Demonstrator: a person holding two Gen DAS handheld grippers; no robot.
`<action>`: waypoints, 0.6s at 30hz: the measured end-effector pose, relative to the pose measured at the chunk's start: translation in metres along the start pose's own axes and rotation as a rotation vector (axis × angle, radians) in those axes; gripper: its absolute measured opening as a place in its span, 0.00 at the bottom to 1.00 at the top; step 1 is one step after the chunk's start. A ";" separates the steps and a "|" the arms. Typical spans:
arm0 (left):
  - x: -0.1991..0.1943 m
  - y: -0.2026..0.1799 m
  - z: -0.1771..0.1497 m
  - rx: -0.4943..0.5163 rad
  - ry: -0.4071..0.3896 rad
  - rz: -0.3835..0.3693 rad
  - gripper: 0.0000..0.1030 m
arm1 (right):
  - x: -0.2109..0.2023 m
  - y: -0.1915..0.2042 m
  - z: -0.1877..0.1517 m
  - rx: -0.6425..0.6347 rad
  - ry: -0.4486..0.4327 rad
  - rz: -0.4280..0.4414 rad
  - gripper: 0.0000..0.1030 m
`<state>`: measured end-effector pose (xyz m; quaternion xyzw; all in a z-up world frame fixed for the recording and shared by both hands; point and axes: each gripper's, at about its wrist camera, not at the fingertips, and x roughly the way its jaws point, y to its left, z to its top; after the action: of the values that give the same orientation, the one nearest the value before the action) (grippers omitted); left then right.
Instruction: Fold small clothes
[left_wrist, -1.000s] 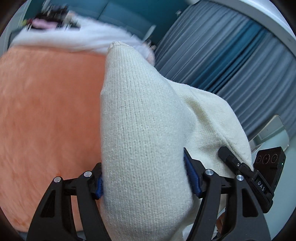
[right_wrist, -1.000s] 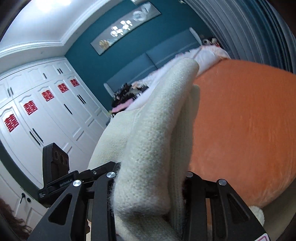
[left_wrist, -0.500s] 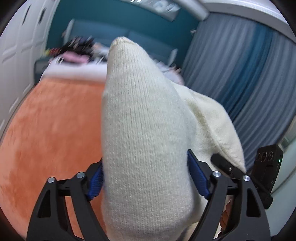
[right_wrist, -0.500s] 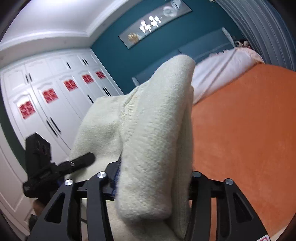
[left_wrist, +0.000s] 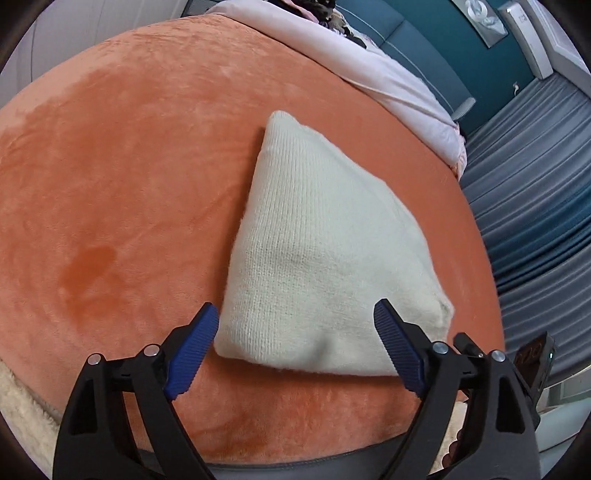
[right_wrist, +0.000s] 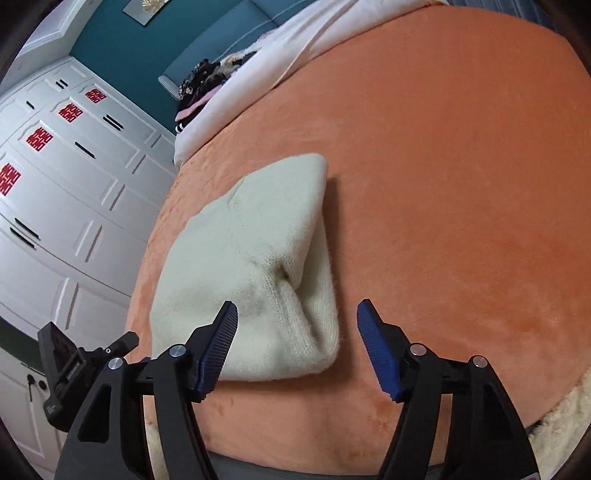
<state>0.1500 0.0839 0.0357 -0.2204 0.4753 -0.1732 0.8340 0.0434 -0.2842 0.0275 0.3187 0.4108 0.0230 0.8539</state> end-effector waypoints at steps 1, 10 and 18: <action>0.007 -0.001 0.001 0.020 0.012 0.024 0.64 | 0.016 0.001 -0.006 0.005 0.030 -0.011 0.40; 0.014 0.003 -0.017 0.082 0.082 0.124 0.52 | 0.045 0.027 0.000 -0.166 0.052 -0.151 0.13; 0.002 -0.012 -0.029 0.155 0.052 0.227 0.55 | 0.001 0.022 -0.004 -0.095 -0.036 -0.136 0.26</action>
<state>0.1247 0.0669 0.0274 -0.0958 0.5040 -0.1198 0.8500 0.0464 -0.2643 0.0374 0.2495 0.4144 -0.0212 0.8750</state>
